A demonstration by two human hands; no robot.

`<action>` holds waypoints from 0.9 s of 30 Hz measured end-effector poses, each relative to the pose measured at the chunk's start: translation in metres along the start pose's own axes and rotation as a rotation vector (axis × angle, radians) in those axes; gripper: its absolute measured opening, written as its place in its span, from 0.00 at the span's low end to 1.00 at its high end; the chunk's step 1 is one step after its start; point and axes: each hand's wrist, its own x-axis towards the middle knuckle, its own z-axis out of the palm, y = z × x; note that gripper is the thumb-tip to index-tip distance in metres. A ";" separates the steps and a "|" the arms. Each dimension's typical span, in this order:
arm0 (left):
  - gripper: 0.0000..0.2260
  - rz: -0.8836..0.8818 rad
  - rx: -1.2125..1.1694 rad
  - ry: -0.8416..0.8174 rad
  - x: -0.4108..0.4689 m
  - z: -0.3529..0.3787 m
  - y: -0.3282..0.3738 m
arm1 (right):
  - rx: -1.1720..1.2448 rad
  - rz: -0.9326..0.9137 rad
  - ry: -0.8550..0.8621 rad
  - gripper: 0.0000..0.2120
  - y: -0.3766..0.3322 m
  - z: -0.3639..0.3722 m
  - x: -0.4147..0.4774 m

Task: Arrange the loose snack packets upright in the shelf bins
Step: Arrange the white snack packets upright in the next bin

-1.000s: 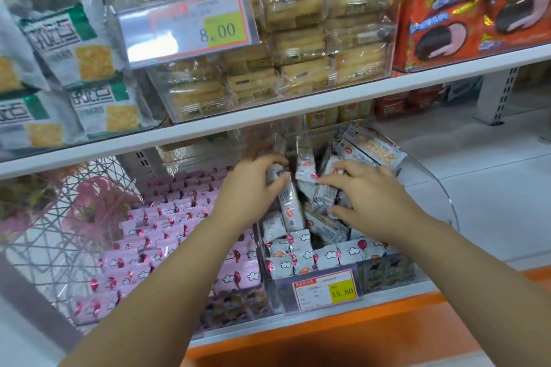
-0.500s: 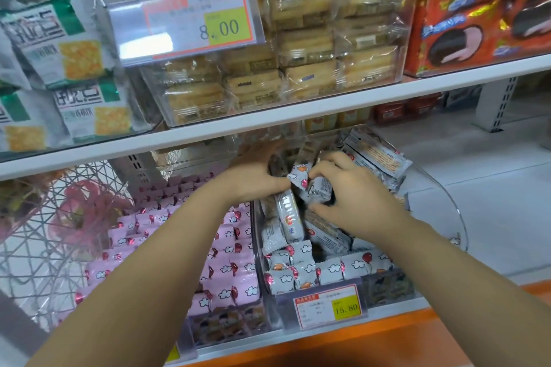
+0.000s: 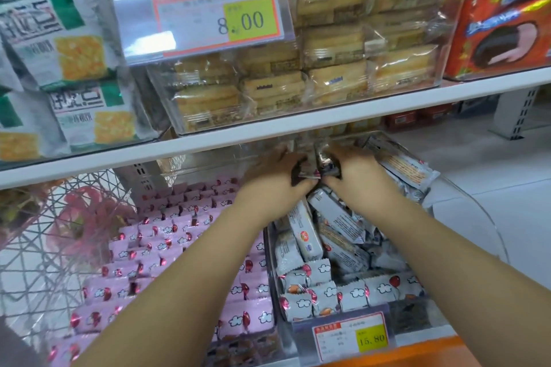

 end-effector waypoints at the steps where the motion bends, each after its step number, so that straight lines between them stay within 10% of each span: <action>1: 0.27 0.002 0.008 -0.013 0.001 0.000 0.005 | -0.027 0.004 0.003 0.20 0.001 0.002 0.001; 22: 0.21 0.159 -0.121 0.032 -0.058 -0.026 0.027 | 0.206 0.011 -0.262 0.16 0.008 -0.074 -0.061; 27: 0.16 0.246 -0.356 -0.281 -0.080 -0.043 0.053 | 0.145 -0.080 -0.447 0.31 0.014 -0.080 -0.108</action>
